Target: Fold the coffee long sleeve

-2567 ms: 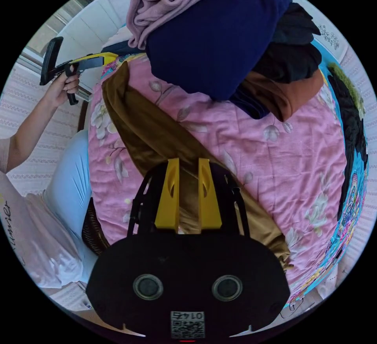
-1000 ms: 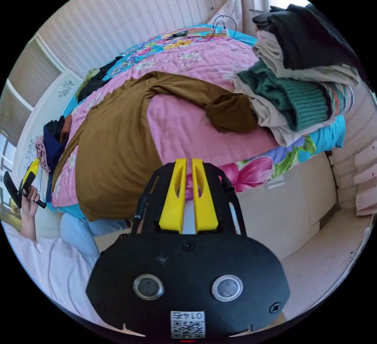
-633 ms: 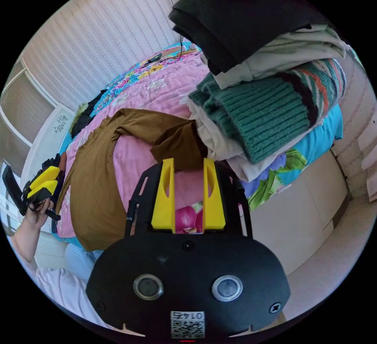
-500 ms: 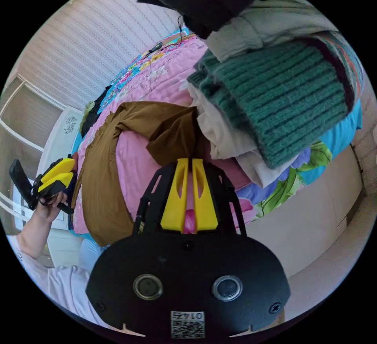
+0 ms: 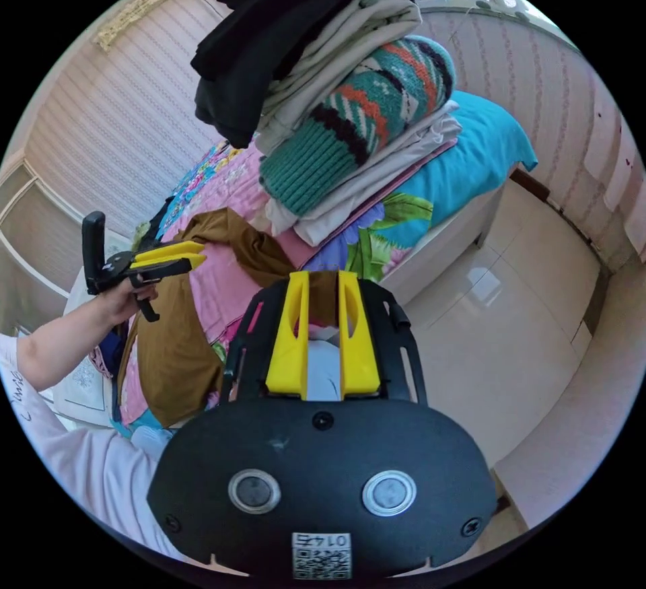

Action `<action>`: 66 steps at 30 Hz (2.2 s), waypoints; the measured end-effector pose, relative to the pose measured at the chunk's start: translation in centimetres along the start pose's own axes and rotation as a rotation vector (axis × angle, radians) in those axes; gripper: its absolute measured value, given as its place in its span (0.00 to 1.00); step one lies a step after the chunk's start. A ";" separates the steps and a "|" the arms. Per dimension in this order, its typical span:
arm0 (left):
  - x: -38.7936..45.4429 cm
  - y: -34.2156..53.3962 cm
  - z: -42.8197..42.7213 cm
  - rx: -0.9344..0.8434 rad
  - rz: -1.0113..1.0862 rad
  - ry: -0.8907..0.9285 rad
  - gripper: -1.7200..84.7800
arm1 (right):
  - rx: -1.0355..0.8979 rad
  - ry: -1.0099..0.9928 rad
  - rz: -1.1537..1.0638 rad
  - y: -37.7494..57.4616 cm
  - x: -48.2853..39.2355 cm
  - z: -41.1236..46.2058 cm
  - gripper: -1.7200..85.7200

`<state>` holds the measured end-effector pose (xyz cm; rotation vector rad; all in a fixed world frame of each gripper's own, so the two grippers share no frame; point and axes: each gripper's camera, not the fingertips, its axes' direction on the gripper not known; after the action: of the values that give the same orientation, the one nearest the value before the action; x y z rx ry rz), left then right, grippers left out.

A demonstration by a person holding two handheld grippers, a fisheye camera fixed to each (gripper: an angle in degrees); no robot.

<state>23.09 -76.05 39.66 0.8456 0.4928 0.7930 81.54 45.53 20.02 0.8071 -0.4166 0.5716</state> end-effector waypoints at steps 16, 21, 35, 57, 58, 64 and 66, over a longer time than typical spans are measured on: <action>-7.5 -5.1 13.0 -0.113 -0.015 -0.194 0.11 | -0.138 -0.024 -0.208 -0.7 1.0 -2.6 0.17; -9.6 -6.9 16.2 -0.165 -0.035 -0.186 0.11 | -0.301 0.029 -0.278 -1.4 1.0 0.8 0.15; -12.8 -7.7 10.9 -0.177 0.296 -0.116 0.01 | -0.139 -0.519 0.142 -9.2 14.6 -10.4 0.02; -39.3 -1.8 -6.4 0.037 -0.734 -0.196 0.14 | -0.180 -0.671 -0.038 -6.7 8.4 -9.3 0.02; -41.0 -1.7 -6.8 0.064 -0.808 -0.177 0.15 | -0.180 -0.686 -0.045 -6.5 7.7 -9.4 0.02; -46.6 -2.4 -7.8 -0.024 -0.973 -0.180 0.06 | -0.171 -0.800 -0.184 -5.3 2.7 -10.9 0.02; -47.2 -2.4 -9.0 -0.037 -0.954 -0.203 0.02 | -0.171 -0.837 -0.240 -4.8 0.7 -11.5 0.02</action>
<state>-11.12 -109.69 36.19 0.5472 0.6166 -0.1594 86.58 51.93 10.59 0.8914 -1.1005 -0.0564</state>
